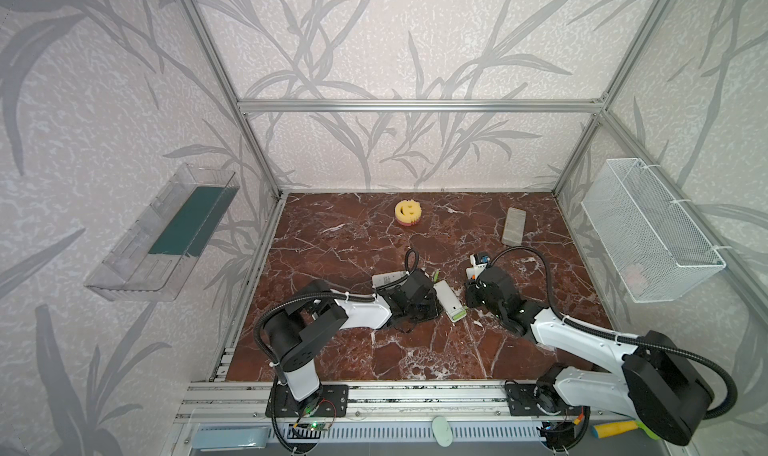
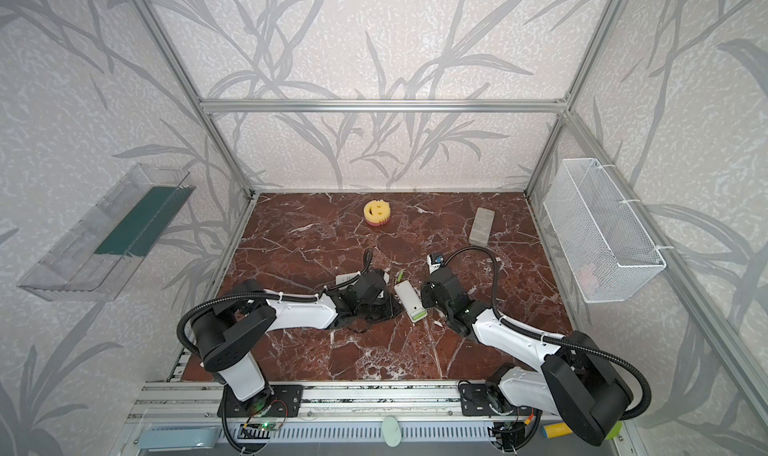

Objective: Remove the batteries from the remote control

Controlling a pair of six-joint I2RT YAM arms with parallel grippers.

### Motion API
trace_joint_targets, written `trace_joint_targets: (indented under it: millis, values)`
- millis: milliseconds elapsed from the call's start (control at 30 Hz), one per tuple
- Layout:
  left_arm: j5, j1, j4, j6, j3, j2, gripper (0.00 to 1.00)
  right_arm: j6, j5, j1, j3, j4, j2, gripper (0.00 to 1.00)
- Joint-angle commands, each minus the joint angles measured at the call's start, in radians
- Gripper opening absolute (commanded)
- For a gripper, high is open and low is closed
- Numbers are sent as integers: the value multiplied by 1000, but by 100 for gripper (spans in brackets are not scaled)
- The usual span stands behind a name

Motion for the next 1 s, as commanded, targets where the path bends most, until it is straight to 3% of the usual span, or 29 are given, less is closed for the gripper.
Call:
trace_joint_targets:
  millis: [0, 967]
  values:
    - [-24, 1, -23, 19, 17, -35, 20, -18, 15, -1, 24, 36, 24, 0]
    - [-34, 5, -70, 58, 33, -62, 20, -45, -4, -1, 107, 55, 64, 0]
